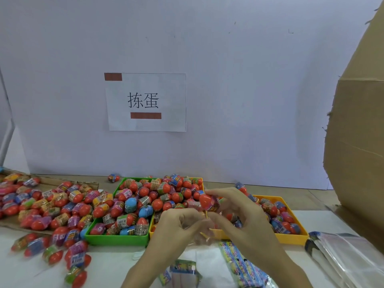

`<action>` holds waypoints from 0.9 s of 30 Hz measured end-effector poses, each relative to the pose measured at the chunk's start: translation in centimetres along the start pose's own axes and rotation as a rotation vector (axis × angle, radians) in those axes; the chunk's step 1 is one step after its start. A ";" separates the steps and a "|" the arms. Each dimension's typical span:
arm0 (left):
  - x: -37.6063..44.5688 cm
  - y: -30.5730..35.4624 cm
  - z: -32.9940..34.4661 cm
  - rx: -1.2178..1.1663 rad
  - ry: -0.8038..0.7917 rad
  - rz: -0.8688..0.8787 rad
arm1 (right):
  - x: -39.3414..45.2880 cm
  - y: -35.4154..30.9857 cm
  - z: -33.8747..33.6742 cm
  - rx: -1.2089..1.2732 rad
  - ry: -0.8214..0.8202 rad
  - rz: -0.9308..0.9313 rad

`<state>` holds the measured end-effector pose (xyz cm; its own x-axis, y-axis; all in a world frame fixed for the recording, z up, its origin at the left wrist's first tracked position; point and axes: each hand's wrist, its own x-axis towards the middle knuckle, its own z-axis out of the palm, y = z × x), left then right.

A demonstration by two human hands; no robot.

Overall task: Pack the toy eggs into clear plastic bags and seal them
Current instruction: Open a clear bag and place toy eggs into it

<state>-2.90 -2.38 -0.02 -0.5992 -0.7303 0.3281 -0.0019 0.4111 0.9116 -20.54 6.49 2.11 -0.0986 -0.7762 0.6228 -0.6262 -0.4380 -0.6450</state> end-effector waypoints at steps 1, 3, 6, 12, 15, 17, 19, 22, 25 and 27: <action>0.0 0.0 -0.1 0.008 -0.006 -0.005 | 0.0 0.0 0.0 0.021 -0.017 0.038; 0.0 -0.1 -0.2 0.031 -0.036 -0.005 | -0.2 0.2 0.0 0.056 -0.052 0.104; 0.0 -0.2 -0.1 0.030 -0.069 0.015 | -0.2 0.3 -0.2 0.095 -0.092 0.149; 0.1 -1.0 0.1 0.110 -0.044 0.068 | -0.1 0.6 -0.4 0.054 -0.093 0.122; 0.1 -1.0 0.3 0.118 -0.008 0.085 | -0.1 0.4 -0.2 -0.002 -0.056 0.076; 0.1 -0.8 0.4 0.078 0.022 0.103 | 0.0 0.3 -0.2 -0.048 -0.020 0.027; 0.1 -0.4 0.5 0.033 0.048 0.134 | 0.1 0.2 -0.2 -0.088 0.030 -0.027; 0.1 0.0 0.6 -0.032 0.057 0.153 | 0.0 0.3 -0.1 -0.179 0.081 -0.099; 0.1 -0.1 0.8 -0.036 0.062 0.131 | -0.3 0.4 0.3 -0.266 0.046 -0.109; 0.0 -0.1 0.9 -0.056 0.059 0.119 | -0.4 0.4 0.6 -0.316 0.015 -0.119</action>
<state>-3.65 -1.97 -0.35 -0.5440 -0.7097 0.4476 0.1122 0.4672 0.8770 -20.30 6.38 1.30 -0.0199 -0.7204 0.6932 -0.8428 -0.3610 -0.3993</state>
